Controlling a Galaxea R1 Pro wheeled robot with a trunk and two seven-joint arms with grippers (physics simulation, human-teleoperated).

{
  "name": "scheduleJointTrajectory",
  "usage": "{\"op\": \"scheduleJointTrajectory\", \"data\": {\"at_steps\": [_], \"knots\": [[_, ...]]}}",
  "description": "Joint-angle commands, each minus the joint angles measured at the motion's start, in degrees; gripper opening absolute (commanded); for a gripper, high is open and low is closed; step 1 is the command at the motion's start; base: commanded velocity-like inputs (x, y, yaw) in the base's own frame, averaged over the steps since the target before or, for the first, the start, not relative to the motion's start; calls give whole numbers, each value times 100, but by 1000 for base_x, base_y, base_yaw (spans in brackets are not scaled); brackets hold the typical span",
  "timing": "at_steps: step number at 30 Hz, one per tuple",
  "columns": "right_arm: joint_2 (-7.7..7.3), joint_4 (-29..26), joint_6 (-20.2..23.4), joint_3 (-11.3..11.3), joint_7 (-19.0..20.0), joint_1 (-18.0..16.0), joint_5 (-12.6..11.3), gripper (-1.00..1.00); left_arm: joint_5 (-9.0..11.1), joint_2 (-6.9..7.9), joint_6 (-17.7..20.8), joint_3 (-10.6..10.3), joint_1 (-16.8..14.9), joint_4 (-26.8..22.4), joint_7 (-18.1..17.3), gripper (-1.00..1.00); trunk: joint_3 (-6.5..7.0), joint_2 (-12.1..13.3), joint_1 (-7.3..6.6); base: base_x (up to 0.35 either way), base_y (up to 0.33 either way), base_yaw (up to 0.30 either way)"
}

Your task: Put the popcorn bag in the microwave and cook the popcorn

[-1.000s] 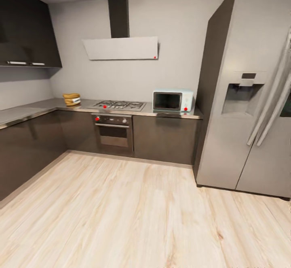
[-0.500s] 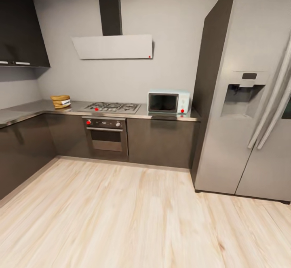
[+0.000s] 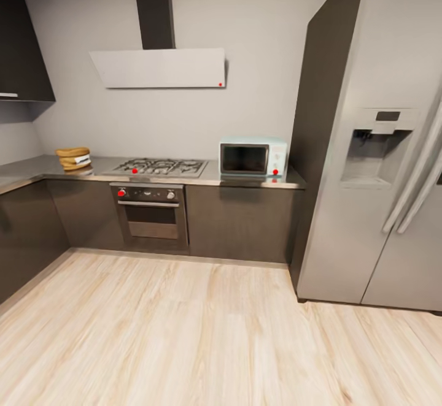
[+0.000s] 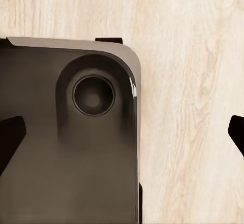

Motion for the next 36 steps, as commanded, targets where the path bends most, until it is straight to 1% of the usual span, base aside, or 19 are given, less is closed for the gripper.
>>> {"op": "scheduleJointTrajectory", "data": {"at_steps": [1,7,16,23,36], "knots": [[0,-8,-9,-4,-5,3,1,100,4,-2,-4,1,3,-9,3,100,-3,-2,4,309,148,-1],[0,-10,-9,-4,-5,5,6,100,4,-9,-4,1,3,-9,4,100,-3,-2,4,307,152,-4],[0,-9,-9,-4,-5,5,6,100,4,-8,-4,1,3,-8,4,100,-3,-2,4,306,153,-153],[0,-9,-9,-4,-5,4,6,100,4,-10,-4,1,3,-10,3,100,-3,-2,4,305,125,-32],[0,-10,-7,-7,2,4,4,100,4,-10,-4,0,3,-10,2,100,-3,-2,4,303,20,0]]}}
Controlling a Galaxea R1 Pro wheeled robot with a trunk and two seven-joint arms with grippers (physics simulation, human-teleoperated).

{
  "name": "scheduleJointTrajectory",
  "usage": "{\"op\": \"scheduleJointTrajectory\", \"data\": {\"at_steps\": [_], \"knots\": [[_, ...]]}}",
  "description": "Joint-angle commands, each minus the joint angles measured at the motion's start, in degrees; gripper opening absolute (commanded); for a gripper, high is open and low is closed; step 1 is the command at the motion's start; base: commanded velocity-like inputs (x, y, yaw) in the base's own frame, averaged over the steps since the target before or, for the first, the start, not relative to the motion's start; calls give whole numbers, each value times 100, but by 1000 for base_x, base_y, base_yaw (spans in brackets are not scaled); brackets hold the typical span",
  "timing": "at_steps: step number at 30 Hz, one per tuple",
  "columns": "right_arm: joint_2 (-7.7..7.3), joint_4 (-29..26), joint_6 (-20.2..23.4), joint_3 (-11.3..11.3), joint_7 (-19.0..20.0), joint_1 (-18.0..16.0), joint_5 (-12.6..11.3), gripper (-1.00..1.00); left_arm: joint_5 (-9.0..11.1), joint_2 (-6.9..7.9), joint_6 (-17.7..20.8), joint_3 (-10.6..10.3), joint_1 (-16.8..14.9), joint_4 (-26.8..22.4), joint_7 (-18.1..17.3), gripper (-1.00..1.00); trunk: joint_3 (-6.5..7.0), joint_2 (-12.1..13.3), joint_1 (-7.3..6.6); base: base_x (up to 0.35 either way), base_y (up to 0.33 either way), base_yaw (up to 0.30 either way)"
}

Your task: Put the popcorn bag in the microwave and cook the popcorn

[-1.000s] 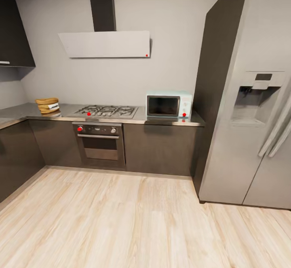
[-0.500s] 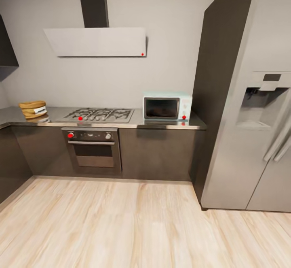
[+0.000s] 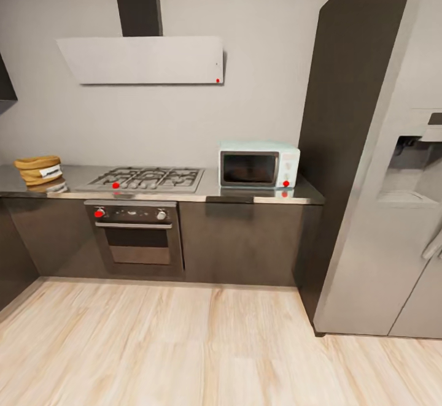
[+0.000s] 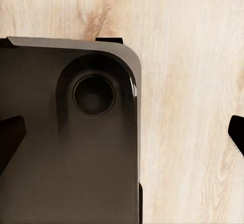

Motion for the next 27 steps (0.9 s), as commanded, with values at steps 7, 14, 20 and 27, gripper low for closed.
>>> {"op": "scheduleJointTrajectory", "data": {"at_steps": [7,14,20,27], "knots": [[-1,-34,-9,11,-20,3,23,100,4,-1,-4,2,3,-10,5,100,-3,-2,4,303,0,0],[0,-62,-5,0,-26,2,19,100,4,-1,-4,2,3,-10,4,100,-3,-2,4,300,0,0],[0,-79,-9,-1,-25,2,18,100,4,-1,-4,5,3,-13,5,100,-3,-2,4,267,0,0],[0,-80,-7,6,-20,4,20,100,4,-1,-6,-6,3,-9,5,100,-3,-2,4,193,0,0]]}}
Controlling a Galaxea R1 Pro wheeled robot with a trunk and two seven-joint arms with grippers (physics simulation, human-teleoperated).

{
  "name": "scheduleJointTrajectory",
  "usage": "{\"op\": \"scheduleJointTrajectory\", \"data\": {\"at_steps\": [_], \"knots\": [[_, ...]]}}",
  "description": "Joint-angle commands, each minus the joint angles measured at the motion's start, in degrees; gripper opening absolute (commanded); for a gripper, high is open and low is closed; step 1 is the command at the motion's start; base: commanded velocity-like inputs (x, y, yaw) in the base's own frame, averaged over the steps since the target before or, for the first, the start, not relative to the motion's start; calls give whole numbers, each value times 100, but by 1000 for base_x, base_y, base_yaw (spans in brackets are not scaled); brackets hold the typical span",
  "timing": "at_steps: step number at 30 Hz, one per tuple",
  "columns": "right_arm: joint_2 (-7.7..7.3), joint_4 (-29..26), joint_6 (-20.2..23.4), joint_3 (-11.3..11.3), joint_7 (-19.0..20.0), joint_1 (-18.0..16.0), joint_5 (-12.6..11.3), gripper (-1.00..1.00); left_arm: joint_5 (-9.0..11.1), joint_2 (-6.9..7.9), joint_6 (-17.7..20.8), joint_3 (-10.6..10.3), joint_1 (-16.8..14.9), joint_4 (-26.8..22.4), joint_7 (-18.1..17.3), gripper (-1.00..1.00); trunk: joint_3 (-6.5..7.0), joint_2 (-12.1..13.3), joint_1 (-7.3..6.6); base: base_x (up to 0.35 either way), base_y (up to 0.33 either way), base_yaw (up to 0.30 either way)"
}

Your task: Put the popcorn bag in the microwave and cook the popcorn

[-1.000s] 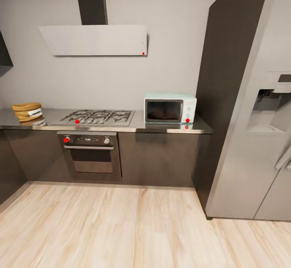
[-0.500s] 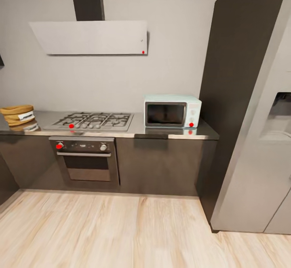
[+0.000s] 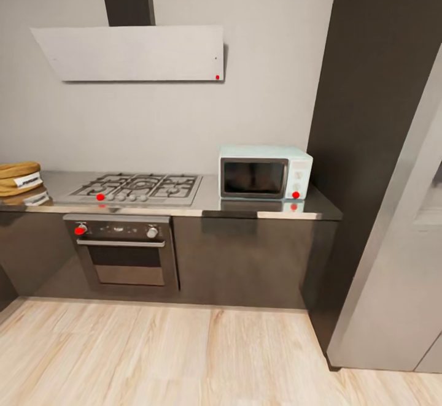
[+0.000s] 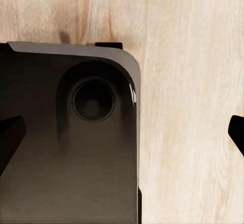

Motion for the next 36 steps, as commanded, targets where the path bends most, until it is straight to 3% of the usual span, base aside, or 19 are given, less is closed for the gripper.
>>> {"op": "scheduleJointTrajectory", "data": {"at_steps": [1,22,36], "knots": [[0,-9,-9,-3,-6,2,0,100,3,-1,-4,0,3,-10,3,100,-3,-2,2,112,0,0],[0,-9,-19,7,-6,1,-1,100,2,-18,-3,9,3,-11,3,100,-3,-2,2,146,-78,0],[0,-2,-19,7,-6,5,-1,100,2,-12,-3,9,3,-14,3,100,-3,-2,2,298,-113,0]]}}
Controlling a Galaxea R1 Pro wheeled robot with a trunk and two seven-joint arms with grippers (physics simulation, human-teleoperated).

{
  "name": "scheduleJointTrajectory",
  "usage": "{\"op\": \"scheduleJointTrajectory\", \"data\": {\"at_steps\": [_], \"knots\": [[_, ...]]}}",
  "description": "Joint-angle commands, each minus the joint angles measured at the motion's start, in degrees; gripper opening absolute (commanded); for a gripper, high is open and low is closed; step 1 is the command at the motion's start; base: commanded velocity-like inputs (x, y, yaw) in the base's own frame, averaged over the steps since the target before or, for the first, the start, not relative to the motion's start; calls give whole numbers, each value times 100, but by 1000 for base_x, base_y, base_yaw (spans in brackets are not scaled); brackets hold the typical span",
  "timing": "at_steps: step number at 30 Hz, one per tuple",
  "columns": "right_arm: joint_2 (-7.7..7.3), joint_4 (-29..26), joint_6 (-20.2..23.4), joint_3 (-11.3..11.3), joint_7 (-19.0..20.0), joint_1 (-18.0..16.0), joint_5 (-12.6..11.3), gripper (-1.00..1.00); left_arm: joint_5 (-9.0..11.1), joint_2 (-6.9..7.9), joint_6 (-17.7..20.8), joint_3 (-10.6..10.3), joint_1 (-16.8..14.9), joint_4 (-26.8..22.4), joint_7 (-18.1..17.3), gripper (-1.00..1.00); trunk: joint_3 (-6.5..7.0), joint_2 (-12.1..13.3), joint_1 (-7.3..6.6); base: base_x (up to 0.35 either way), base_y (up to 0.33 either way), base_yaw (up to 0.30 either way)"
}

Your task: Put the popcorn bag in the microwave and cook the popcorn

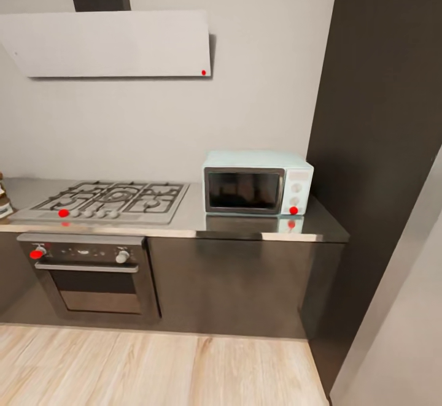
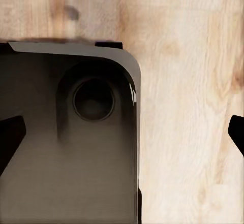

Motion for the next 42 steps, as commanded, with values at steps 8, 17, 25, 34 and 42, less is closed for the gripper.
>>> {"op": "scheduleJointTrajectory", "data": {"at_steps": [8,17,25,34,42], "knots": [[0,-7,-28,-5,-6,5,1,100,6,-2,-4,1,3,-14,3,100,-3,-2,4,335,-6,0],[0,-7,-190,-17,-7,1,1,100,6,1,-4,4,3,-13,3,100,-3,-2,4,337,0,-1],[0,-7,-192,-11,-6,0,1,100,5,1,-12,10,3,-15,5,100,-3,-2,4,91,0,-247],[0,-242,-228,-24,-4,1,1,100,6,-7,-4,10,3,-15,8,100,-3,-2,4,1,0,-36],[0,-2030,-253,-11,15,2,10,100,6,-7,-11,10,3,-15,9,100,-3,-2,4,0,0,0]]}}
